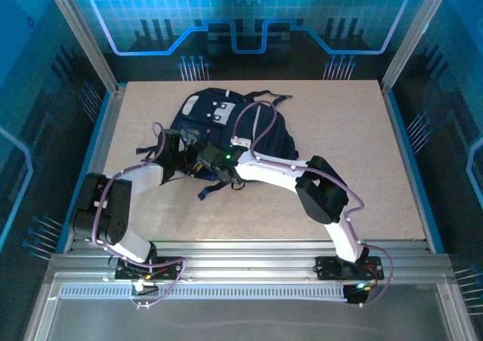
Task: Pack the student bag
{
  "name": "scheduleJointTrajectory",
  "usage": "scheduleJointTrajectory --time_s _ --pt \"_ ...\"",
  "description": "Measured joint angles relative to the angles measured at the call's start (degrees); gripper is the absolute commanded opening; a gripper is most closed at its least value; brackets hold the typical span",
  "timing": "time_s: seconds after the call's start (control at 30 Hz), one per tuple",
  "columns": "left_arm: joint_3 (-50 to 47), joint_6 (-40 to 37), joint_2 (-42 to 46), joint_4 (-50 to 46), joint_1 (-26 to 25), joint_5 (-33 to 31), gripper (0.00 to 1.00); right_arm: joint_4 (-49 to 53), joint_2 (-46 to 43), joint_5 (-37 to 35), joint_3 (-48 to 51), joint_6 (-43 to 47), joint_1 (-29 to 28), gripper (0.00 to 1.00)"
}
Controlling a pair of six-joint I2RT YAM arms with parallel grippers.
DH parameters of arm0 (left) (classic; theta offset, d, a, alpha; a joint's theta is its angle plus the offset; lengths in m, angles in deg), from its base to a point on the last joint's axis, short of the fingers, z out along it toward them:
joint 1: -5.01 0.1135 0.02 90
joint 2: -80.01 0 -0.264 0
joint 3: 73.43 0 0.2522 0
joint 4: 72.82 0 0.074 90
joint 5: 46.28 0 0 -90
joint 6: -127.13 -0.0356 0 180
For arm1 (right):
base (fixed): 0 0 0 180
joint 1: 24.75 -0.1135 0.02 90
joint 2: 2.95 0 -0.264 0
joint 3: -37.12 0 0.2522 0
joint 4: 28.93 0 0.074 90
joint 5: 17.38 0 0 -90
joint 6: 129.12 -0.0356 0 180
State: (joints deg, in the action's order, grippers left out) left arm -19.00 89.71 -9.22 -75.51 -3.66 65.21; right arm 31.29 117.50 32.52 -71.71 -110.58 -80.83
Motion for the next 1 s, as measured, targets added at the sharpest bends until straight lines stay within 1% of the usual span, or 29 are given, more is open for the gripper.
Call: scheduleJointTrajectory --time_s 0.13,0.23,0.33,0.43,0.5,0.6,0.63,0.73,0.77,0.8,1.0 --pt "0.3 0.0 -0.5 0.0 0.7 0.4 0.63 -2.6 -3.8 0.4 6.5 0.5 0.8 0.42" --pt "1.1 0.0 -1.0 0.0 0.9 0.9 0.63 -6.4 -7.0 2.4 10.4 2.6 1.9 0.49" --pt "1.3 0.0 -1.0 -0.1 0.9 0.8 0.63 -9.7 -8.4 4.0 11.2 5.1 2.9 0.53" --pt "1.6 0.0 -1.0 -0.4 1.0 0.8 0.63 -11.0 -8.1 5.8 10.8 7.2 3.5 0.53" --pt "1.6 0.0 -1.0 -0.5 1.0 0.7 0.63 -11.0 -7.2 6.8 9.9 7.9 4.0 0.51" --pt "1.6 -0.2 -1.0 -0.5 1.1 0.7 0.63 -11.8 -6.4 7.7 9.7 8.8 4.8 0.44" --pt "1.7 -0.2 -1.0 -0.5 1.1 0.7 0.63 -12.0 -6.3 7.8 9.7 9.3 5.2 0.39" --pt "2.1 -0.2 -1.1 -0.9 1.1 0.5 0.63 -12.7 -6.3 7.5 9.7 11.0 5.8 0.12" --pt "2.3 -0.4 -1.2 -1.0 1.2 0.4 0.63 -12.7 -6.3 7.4 9.7 12.2 6.1 0.04" --pt "2.6 -0.6 -1.4 -1.2 1.4 0.2 0.63 -12.9 -6.3 7.4 9.9 12.7 6.3 0.02" --pt "6.5 -2.3 -6.0 -2.6 3.2 -0.4 0.62 -17.1 -7.7 9.4 12.9 19.5 8.3 0.0"
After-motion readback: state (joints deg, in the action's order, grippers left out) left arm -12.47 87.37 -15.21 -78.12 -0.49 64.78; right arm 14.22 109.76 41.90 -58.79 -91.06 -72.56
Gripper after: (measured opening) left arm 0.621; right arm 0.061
